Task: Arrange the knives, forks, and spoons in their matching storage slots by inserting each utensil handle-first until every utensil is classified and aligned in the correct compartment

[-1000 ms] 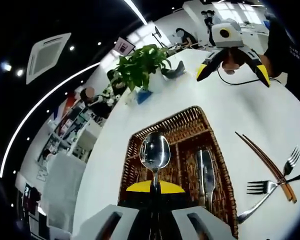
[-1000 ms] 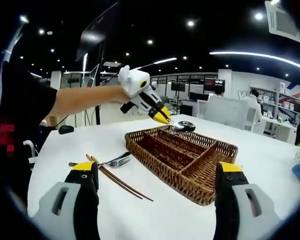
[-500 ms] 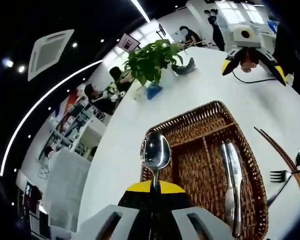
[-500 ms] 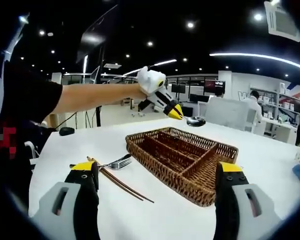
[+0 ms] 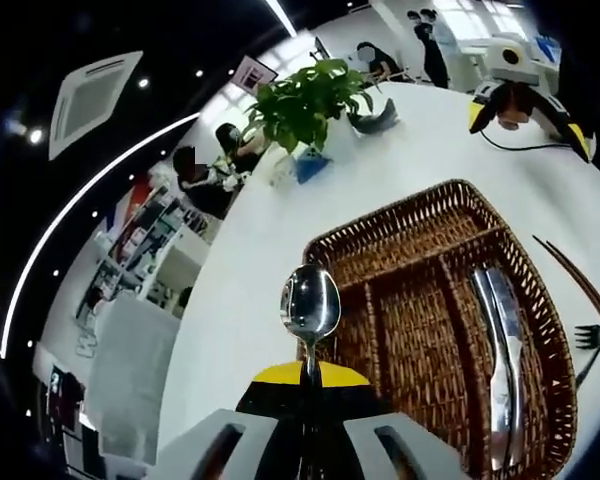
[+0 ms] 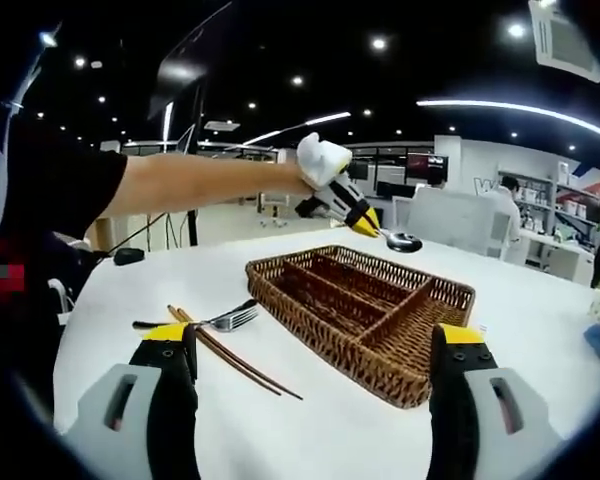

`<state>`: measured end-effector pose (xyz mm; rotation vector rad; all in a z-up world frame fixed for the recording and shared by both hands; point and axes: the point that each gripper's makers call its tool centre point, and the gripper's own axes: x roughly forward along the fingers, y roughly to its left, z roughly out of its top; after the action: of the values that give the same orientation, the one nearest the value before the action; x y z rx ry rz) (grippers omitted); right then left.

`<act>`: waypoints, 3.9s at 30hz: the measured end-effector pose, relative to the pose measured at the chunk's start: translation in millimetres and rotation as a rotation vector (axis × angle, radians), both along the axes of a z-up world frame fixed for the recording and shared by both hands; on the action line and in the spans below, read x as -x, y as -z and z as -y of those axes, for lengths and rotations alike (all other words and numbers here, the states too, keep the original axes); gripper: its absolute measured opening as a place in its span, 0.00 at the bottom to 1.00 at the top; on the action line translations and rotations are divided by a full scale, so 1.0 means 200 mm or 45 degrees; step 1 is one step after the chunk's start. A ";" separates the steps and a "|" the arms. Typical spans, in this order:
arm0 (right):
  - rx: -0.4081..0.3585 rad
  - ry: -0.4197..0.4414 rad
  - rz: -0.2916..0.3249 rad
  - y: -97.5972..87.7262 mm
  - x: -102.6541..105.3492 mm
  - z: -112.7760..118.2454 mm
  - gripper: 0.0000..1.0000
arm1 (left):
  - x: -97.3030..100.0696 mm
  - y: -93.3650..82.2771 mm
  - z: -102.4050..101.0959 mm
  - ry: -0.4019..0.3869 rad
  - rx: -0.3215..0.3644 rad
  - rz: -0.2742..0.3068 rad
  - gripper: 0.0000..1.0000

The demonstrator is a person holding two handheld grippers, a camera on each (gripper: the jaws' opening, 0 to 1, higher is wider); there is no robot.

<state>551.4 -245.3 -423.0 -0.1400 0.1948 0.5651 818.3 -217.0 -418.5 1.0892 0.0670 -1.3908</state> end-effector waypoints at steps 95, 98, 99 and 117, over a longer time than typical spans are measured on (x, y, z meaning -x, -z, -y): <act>0.083 0.045 -0.031 0.10 -0.05 0.03 0.99 | -0.12 0.50 0.09 -0.018 0.009 -0.447 0.01; 0.091 0.049 -0.032 0.10 -0.06 0.04 0.99 | -0.13 0.50 0.10 0.008 0.004 -0.422 0.02; 0.091 0.050 -0.033 0.10 -0.06 0.04 0.99 | -0.12 0.50 0.10 0.011 0.007 -0.417 0.02; 0.077 0.050 -0.034 0.10 -0.06 0.04 0.99 | -0.12 0.03 -0.02 -0.219 0.504 -0.548 1.00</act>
<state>562.5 -253.1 -442.2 -0.1873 0.2399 0.5224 842.7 -213.9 -424.0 0.4368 0.1845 -1.3874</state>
